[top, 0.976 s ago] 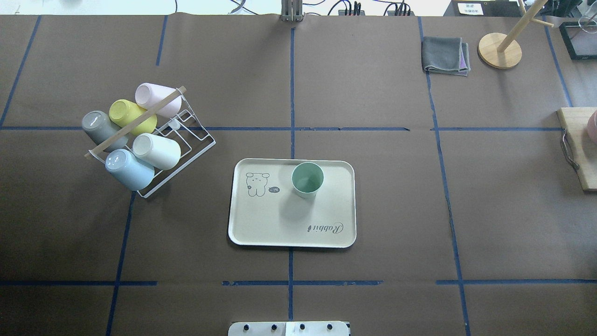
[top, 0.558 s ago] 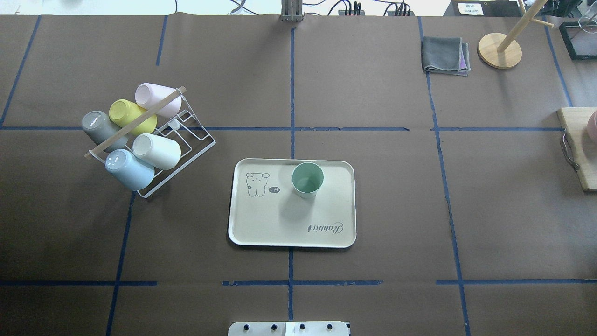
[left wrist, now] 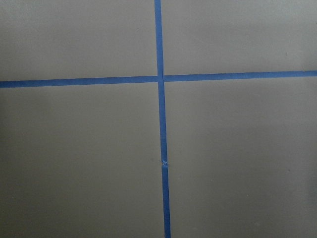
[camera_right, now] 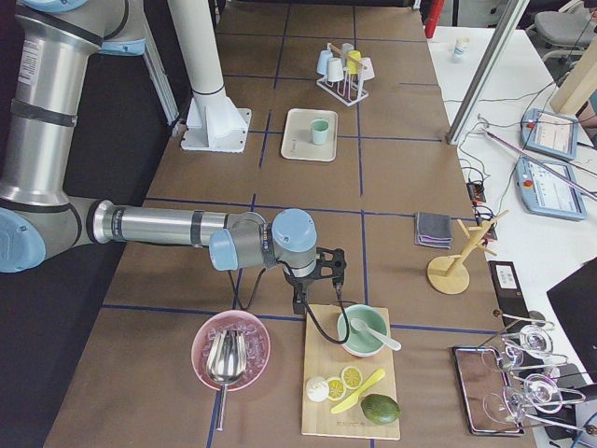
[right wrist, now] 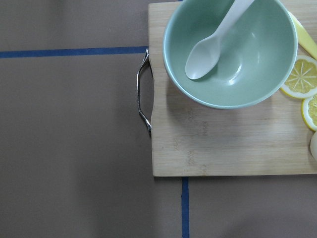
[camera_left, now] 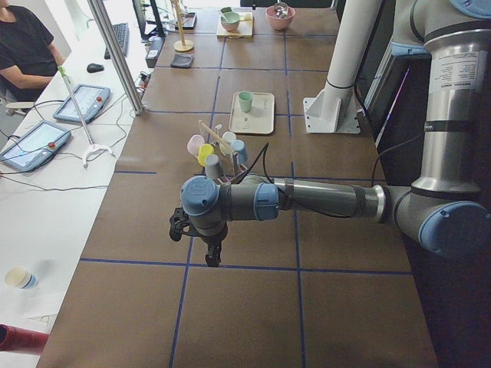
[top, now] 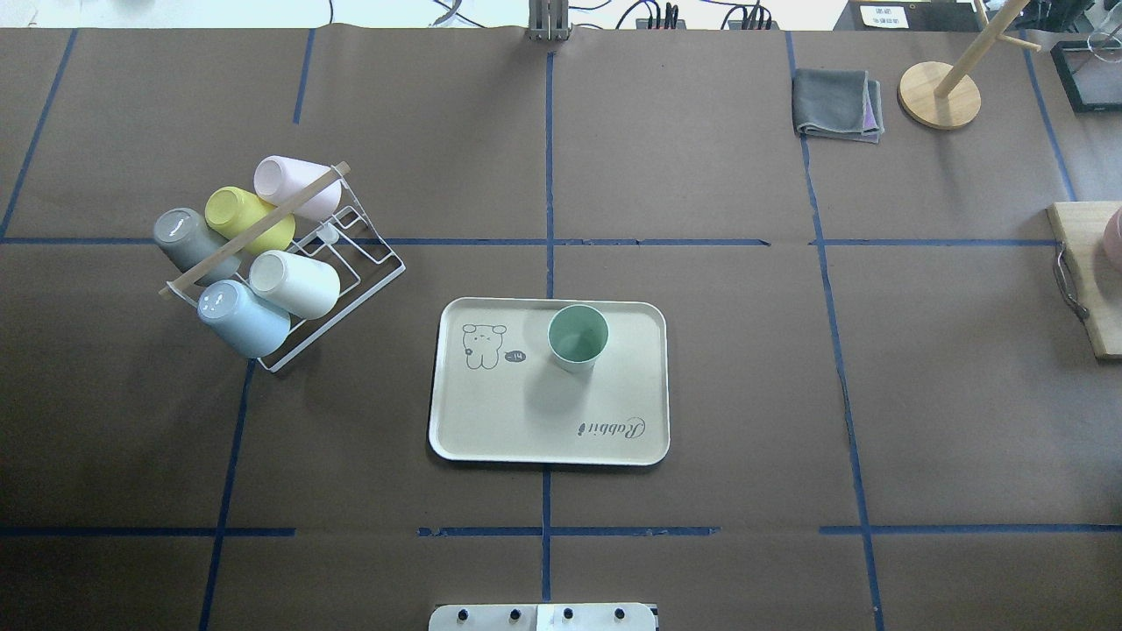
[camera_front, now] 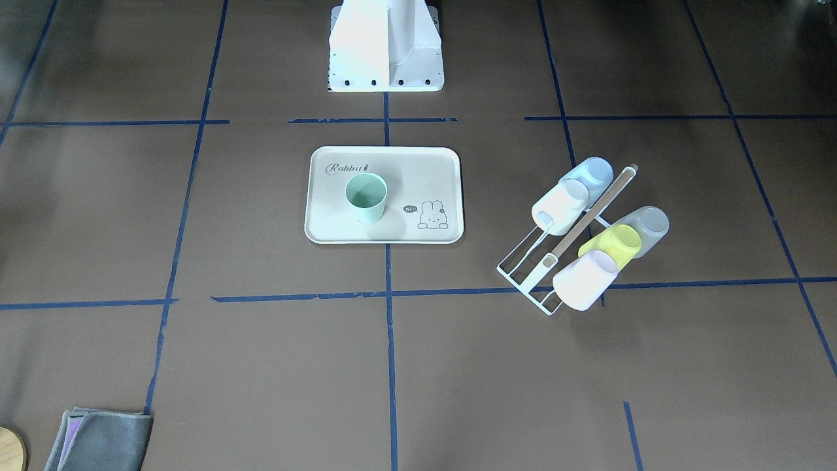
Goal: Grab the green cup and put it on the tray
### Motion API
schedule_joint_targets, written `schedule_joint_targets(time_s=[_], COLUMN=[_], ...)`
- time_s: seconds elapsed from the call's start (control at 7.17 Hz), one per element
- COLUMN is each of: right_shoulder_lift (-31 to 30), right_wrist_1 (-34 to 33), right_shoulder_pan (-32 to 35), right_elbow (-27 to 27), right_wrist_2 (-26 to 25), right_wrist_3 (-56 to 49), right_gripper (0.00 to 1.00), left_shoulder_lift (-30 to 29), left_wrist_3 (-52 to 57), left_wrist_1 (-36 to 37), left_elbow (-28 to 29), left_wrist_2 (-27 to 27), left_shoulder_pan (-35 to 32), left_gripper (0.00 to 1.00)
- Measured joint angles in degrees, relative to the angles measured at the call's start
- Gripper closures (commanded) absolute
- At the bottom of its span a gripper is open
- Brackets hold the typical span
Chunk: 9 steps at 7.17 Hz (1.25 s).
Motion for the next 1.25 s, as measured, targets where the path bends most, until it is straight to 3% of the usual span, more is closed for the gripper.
schedule_joint_targets(time_s=[1.25], right_shoulder_lift=[0.14], right_wrist_1=[-5.29], right_shoulder_pan=[0.13], right_elbow=[1.68], right_wrist_2=[0.56], right_wrist_3=[-3.46], right_gripper=[0.0], left_shoulder_lift=[2.64], left_wrist_3=[0.45], left_wrist_1=[-1.93], left_elbow=[-2.42], left_wrist_2=[3.57], left_shoulder_pan=[0.69], left_gripper=[0.0])
